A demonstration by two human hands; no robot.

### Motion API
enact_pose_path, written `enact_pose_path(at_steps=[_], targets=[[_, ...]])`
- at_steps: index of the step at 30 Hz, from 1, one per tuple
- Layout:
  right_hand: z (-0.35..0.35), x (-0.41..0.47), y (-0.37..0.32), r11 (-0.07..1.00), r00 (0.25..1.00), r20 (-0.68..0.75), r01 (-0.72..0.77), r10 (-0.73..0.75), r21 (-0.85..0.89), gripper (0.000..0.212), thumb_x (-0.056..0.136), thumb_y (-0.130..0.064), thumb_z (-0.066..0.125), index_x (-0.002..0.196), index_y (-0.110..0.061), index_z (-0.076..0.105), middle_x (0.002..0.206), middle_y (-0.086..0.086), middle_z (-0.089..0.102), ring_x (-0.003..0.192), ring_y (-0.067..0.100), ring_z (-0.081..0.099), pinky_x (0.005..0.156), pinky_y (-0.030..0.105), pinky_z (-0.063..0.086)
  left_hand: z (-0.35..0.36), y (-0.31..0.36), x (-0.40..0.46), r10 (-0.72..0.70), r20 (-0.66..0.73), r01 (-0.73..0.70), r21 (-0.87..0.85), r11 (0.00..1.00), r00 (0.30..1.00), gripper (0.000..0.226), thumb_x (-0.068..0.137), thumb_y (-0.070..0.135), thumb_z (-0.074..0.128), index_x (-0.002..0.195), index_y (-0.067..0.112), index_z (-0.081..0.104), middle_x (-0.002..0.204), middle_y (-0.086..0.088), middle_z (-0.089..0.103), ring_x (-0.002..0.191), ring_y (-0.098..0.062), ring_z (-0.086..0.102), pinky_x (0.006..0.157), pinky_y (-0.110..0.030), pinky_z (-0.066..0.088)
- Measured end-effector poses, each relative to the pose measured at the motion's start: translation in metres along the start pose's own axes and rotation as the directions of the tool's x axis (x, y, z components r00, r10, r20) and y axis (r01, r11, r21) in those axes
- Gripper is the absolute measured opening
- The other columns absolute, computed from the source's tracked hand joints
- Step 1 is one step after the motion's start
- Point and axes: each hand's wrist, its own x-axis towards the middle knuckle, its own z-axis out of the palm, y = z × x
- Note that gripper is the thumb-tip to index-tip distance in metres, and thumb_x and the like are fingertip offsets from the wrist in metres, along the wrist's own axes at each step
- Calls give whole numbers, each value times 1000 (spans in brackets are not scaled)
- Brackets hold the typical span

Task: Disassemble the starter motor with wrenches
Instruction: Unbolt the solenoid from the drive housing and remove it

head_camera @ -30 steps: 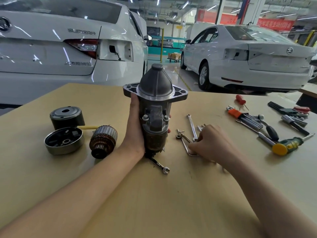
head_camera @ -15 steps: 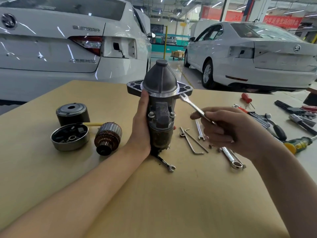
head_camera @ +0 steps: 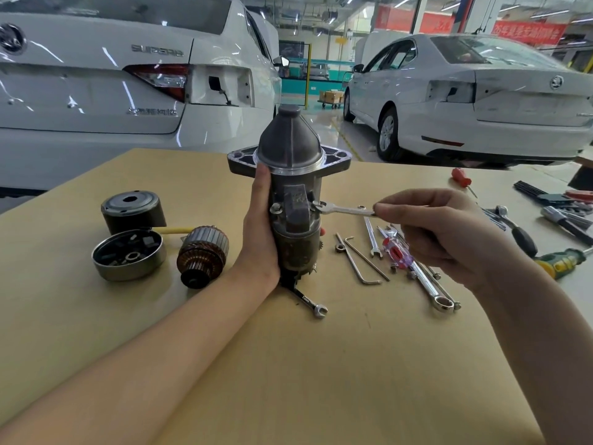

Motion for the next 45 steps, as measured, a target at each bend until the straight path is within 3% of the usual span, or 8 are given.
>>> enact_pose_path(at_steps=[5,10,15,19,23,28,37,45], targets=[[3,0,3,978,998,19,-66,63,196,10,55,-15,74,65,-13,74,44,-1,47,30,6,34,31,14,29,0,-2,1,34,-1,-34,7,999,999,60,74,70,45,84,16,70,67,-4,69,52,-20,65,51,-27,53],[2,-1,2,959,995,54,-101,89,266,22,61,-11,57,66,-13,78,51,2,57,37,6,46,35,16,38,-1,-2,1,42,-11,-42,-5,999,999,60,76,70,44,83,17,72,69,-6,69,52,-19,65,52,-27,54],[5,0,3,941,1000,-8,-21,25,339,40,81,1,45,59,-12,75,54,7,63,41,10,56,41,17,47,2,-1,0,47,-42,-48,-20,999,998,74,74,70,44,106,8,69,88,-16,70,58,-20,66,54,-27,54],[12,-1,2,900,993,71,58,-98,431,19,69,-6,56,69,-11,74,73,11,73,65,21,72,56,25,57,6,-1,-1,83,-100,-83,4,997,992,87,73,75,49,117,1,64,95,-17,70,66,-24,65,68,-34,53],[21,1,3,775,964,-128,265,-235,575,23,83,-18,58,65,-16,70,57,0,63,55,11,60,55,21,49,11,2,-5,87,-152,-83,32,996,985,85,74,73,50,112,-1,64,96,-16,68,81,-30,61,91,-52,47],[30,12,13,740,945,-327,223,-5,634,33,99,-24,43,69,-13,50,49,2,46,45,13,42,46,21,37,16,6,-9,55,-270,-64,-28,998,961,111,53,81,57,128,-1,55,126,-28,58,115,-41,58,105,-61,40],[52,4,28,669,941,-337,255,-6,699,47,86,-10,32,53,-10,65,52,12,59,50,21,58,47,19,45,17,9,-11,38,-325,-90,-146,985,945,111,52,74,63,134,0,50,133,-26,55,123,-44,54,105,-61,41],[56,3,34,706,952,-292,269,-92,655,30,76,-14,43,59,-12,67,60,14,65,59,24,63,55,22,50,14,7,-7,38,-318,-89,-148,985,947,108,53,72,61,132,-1,51,130,-26,57,121,-43,55,107,-60,40]])
